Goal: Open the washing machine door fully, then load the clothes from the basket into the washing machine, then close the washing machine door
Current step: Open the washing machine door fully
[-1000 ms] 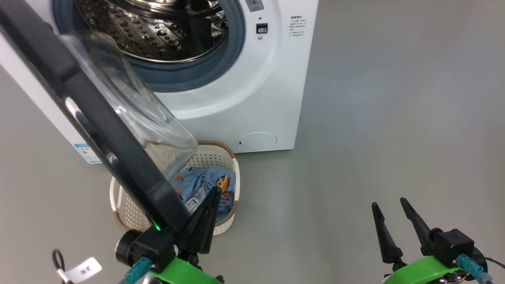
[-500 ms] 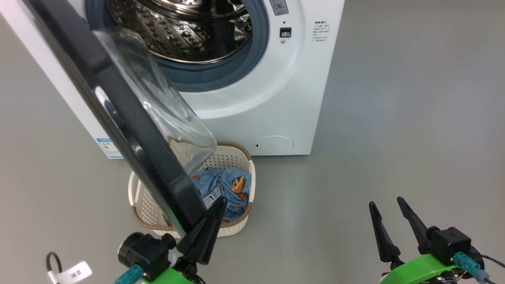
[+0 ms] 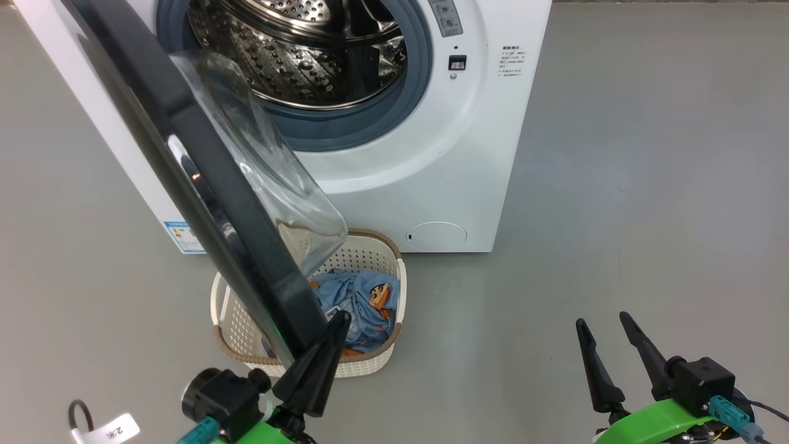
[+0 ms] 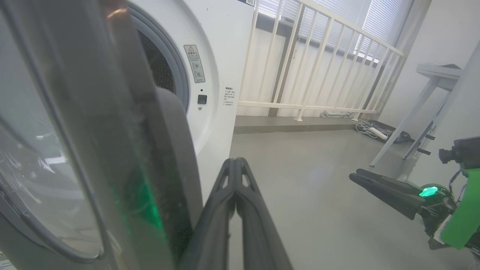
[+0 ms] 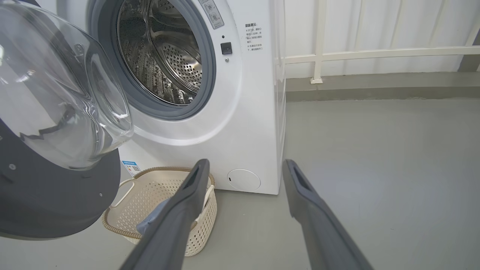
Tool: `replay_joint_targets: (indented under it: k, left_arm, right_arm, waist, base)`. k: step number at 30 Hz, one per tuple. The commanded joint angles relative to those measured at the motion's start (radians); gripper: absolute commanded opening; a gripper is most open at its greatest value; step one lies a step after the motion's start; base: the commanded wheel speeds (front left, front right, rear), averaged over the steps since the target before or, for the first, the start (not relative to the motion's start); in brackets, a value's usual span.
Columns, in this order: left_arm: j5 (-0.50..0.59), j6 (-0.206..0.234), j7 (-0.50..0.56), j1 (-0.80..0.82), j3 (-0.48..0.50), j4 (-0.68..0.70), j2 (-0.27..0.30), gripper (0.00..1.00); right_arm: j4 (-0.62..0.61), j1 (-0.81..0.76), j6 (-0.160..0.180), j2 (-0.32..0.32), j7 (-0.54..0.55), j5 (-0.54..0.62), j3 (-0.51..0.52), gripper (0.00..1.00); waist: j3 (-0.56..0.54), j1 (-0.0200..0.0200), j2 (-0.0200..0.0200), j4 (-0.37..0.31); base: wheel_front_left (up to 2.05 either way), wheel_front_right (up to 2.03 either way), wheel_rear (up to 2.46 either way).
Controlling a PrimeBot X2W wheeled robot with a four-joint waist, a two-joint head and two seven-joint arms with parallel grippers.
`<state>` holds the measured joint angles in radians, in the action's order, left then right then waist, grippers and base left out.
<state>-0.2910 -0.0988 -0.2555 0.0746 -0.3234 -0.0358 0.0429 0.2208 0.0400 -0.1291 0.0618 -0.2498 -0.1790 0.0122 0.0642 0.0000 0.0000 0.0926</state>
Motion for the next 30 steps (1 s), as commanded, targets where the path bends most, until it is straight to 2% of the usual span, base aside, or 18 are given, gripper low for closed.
replay_joint_targets:
  k: [1, 17, 30]
  left_arm:
    - [-0.014, 0.019, -0.006, 0.012, 0.048, 0.019, 0.007, 0.00]
    - [-0.042, 0.094, -0.006, 0.020, 0.097, 0.015, 0.007, 0.00]
    - [-0.026, 0.105, -0.006, 0.015, 0.117, 0.016, 0.007, 0.00]
  right_arm:
    - [-0.020, 0.006, -0.002, 0.001, -0.012, -0.007, -0.027, 1.00]
    - [-0.020, 0.001, -0.002, -0.002, -0.012, -0.016, -0.012, 1.00]
    - [-0.019, 0.005, -0.002, -0.005, -0.012, -0.021, -0.019, 1.00]
  waist:
    - [0.000, 0.0000, 0.0000, -0.001]
    - [0.006, 0.0000, 0.0000, 0.003]
    - [0.017, 0.0000, 0.0000, 0.040]
  base:
    - [0.00, 0.00, 0.00]
    - [0.00, 0.00, 0.00]
    - [0.00, 0.00, 0.00]
